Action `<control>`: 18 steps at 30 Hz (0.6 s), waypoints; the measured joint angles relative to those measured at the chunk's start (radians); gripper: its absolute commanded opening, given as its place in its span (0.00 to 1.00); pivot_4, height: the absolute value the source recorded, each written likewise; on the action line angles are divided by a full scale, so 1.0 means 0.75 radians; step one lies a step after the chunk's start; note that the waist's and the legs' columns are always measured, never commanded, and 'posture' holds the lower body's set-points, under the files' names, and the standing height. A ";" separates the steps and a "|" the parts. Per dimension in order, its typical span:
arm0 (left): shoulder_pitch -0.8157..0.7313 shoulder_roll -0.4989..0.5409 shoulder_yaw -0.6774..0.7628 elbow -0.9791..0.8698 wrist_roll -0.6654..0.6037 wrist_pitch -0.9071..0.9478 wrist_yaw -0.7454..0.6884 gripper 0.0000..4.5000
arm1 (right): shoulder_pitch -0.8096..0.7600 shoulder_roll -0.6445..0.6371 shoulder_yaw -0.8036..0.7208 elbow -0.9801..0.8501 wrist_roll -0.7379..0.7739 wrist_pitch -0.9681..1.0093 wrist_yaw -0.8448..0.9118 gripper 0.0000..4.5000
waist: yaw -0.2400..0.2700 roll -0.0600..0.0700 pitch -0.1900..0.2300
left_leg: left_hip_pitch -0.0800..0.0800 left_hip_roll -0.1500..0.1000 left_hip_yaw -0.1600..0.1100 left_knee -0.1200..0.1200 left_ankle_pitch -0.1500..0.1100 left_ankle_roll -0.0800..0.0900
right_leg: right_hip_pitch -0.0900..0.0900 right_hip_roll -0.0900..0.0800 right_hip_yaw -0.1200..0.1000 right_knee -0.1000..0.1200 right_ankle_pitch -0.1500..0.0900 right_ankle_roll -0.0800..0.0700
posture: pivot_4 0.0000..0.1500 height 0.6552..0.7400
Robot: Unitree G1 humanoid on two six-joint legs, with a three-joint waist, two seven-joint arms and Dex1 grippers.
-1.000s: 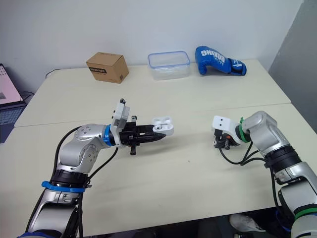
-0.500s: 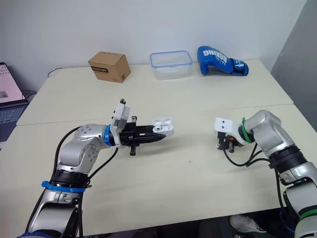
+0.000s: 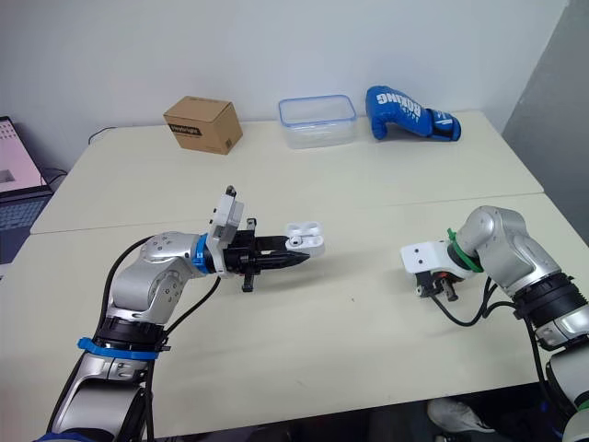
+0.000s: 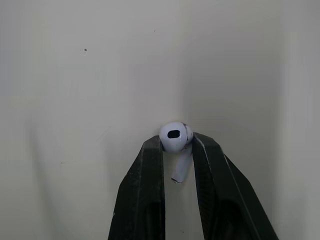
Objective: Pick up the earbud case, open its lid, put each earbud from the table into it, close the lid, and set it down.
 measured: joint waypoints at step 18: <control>0.012 0.000 -0.004 -0.001 0.001 -0.002 0.000 0.18 | -0.009 0.010 -0.021 0.045 -0.100 -0.127 -0.009 0.62 | 0.017 -0.001 -0.001 | 0.002 0.000 0.000 0.000 0.000 0.000 | 0.002 0.000 0.000 0.000 0.000 0.000 | 1.00 0.89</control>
